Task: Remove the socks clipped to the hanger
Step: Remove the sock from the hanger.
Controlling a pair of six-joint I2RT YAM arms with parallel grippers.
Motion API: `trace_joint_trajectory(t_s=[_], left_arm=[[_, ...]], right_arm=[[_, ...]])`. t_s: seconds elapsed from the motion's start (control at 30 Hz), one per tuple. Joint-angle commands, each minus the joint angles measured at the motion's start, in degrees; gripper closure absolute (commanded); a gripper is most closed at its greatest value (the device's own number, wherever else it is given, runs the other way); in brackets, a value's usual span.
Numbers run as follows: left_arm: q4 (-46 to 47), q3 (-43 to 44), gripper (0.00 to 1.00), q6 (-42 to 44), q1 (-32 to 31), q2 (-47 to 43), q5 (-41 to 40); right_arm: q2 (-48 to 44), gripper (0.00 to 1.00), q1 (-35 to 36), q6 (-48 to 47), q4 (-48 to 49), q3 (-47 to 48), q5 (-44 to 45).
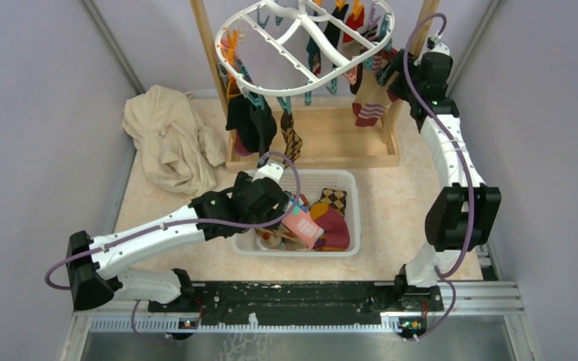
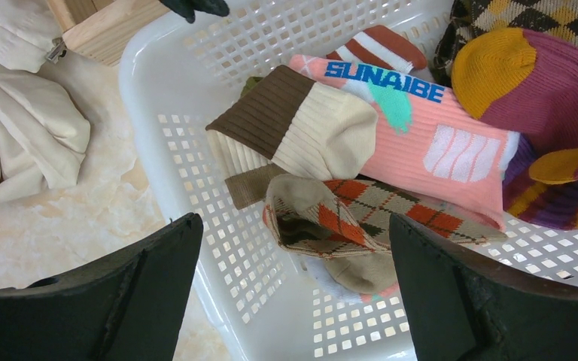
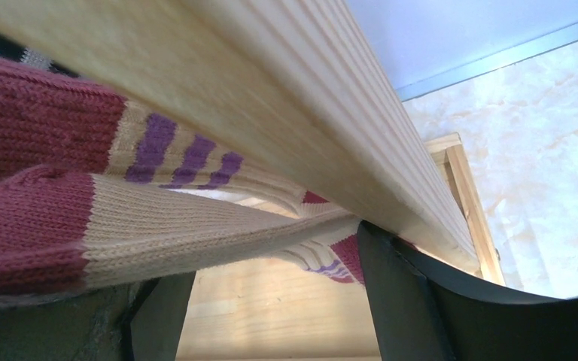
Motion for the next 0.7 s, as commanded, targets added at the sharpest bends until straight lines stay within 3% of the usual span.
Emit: trace_joint_trajectory(t_s=[0.0, 0.5, 0.67], left_arm=[[-0.39, 0.48, 0.01, 0.17, -0.18, -0.7, 0.07], [-0.46, -0.73, 0.01, 2.32, -0.19, -4.73, 2.99], [-0.45, -1.03, 0.01, 3.3, -0.24, -6.59, 4.14]], right_arm=[[-6.33, 0.23, -1.18, -0.18, 2.67, -2.79, -0.27], [-29.06, 0.23, 0.0, 0.12, -3.79, -22.29, -3.32], [-34.24, 0.23, 5.35, 0.15, -8.14, -24.99, -2.9]])
